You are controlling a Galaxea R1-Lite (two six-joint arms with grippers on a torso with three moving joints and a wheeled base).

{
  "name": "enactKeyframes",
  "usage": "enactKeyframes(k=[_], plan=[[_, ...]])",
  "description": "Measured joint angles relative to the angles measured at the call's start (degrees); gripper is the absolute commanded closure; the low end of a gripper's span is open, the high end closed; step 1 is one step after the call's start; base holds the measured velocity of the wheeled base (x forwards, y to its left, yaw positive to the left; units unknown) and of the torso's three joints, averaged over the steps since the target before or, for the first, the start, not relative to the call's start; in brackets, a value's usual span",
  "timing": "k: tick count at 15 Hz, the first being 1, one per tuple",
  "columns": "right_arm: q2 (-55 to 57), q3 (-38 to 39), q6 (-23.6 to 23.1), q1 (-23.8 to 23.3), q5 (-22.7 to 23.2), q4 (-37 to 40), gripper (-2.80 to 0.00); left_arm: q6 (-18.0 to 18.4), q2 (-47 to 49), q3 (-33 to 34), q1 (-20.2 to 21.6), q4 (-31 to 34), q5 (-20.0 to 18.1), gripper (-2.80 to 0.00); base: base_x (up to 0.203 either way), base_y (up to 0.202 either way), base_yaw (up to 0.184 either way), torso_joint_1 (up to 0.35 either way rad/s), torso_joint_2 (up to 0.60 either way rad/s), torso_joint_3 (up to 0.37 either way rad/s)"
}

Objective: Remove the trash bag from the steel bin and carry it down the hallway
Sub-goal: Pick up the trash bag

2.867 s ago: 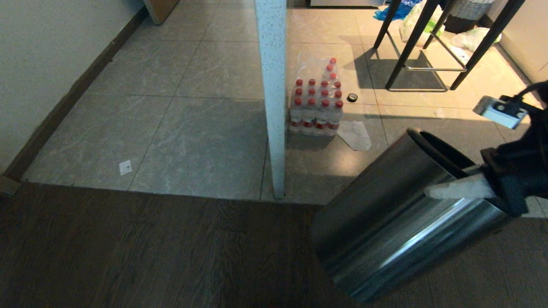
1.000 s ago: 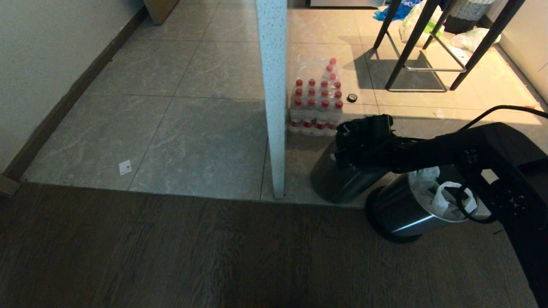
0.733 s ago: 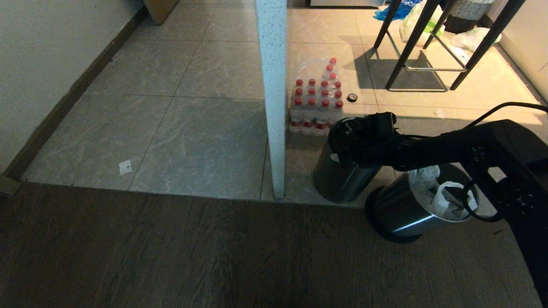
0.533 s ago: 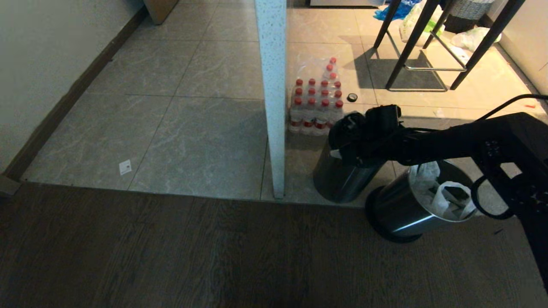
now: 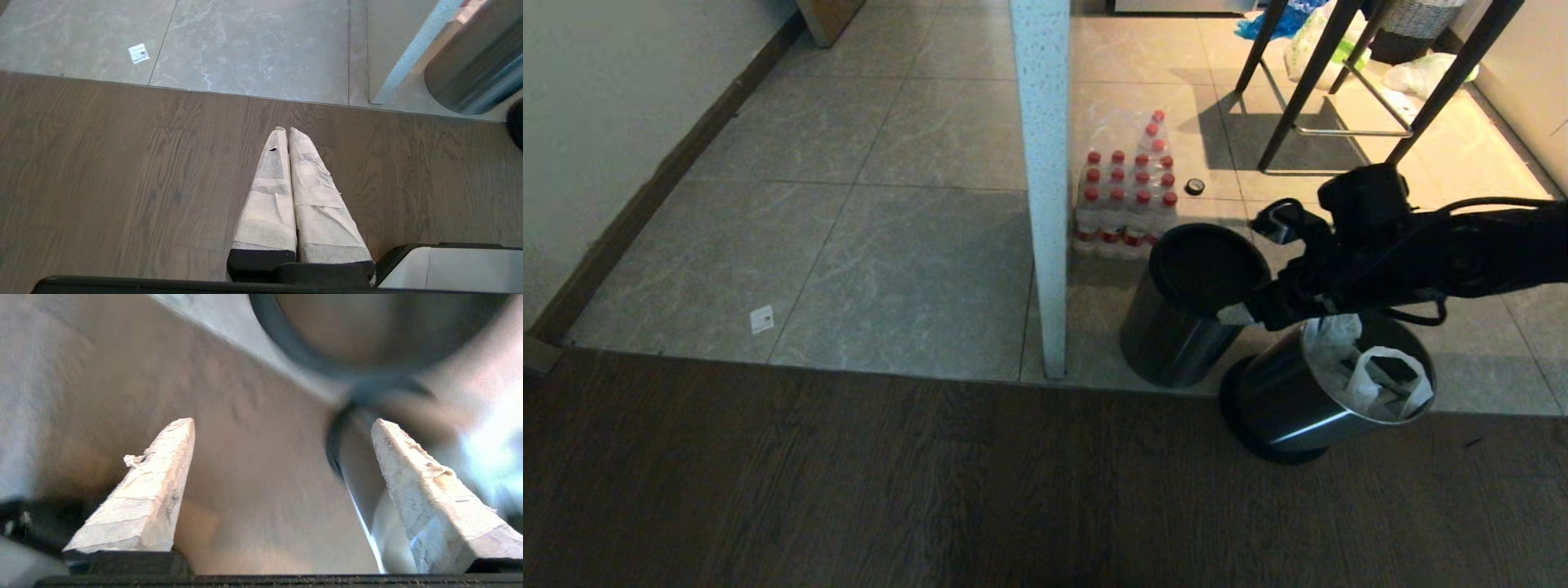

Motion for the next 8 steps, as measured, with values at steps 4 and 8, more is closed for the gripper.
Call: enactKeyframes(k=[4, 8], plan=[[-12.5, 10.8, -0.3, -1.8, -2.1, 1.7, -2.8, 0.0, 0.0, 0.0, 0.0, 0.0, 0.0, 0.0, 0.0, 0.0, 0.0, 0.0, 0.0, 0.0], [-20.5, 17.6, -0.4, -2.0, -4.7, 1.8, 0.0, 0.0, 0.0, 0.0, 0.0, 0.0, 0.0, 0.0, 0.0, 0.0, 0.0, 0.0, 0.0, 0.0]])
